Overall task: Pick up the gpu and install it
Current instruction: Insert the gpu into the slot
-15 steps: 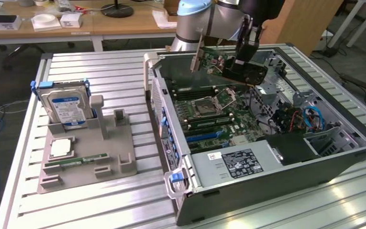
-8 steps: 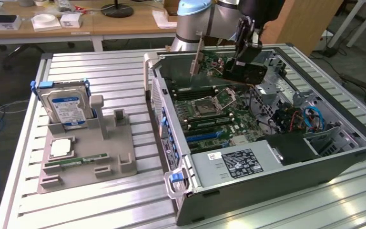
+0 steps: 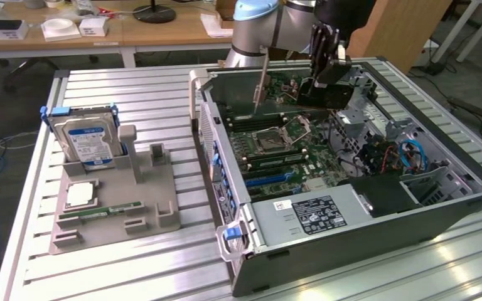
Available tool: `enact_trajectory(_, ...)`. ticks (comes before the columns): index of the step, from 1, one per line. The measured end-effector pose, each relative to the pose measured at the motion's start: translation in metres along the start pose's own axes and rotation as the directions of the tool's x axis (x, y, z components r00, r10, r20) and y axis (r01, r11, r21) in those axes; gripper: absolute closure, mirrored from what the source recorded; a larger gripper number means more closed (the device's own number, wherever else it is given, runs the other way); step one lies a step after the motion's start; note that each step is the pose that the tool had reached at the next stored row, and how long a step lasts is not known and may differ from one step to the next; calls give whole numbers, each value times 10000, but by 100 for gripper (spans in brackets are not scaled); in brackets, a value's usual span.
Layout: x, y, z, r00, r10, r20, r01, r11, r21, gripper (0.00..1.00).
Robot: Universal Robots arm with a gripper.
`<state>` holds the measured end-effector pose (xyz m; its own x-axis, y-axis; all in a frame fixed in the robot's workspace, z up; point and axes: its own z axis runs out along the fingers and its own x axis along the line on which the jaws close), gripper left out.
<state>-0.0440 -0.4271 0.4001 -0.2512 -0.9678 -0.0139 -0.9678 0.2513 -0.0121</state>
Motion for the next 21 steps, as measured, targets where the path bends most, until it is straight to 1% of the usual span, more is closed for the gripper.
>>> enact_trajectory(1,0,0,4,9999,-137,15,137,9999,50,74)
enact_trajectory(2,0,0,9,9997,-245,26,245,9997,82,74)
enact_trajectory(3,0,-1,16,9995,-322,31,321,9994,94,74)
enact_trajectory(7,1,0,40,9978,-656,32,655,9978,90,74)
enact_trajectory(10,1,1,56,9930,-1178,39,1178,9930,84,74)
enact_trajectory(12,1,1,68,9881,-1535,43,1535,9881,79,74)
enact_trajectory(14,2,1,81,9818,-1900,49,1900,9818,75,74)
enact_trajectory(17,2,1,104,9701,-2427,57,2426,9701,69,74)
enact_trajectory(20,2,1,122,9559,-2937,66,2936,9559,63,74)
enact_trajectory(21,3,4,129,9533,-3021,79,3020,9533,63,74)
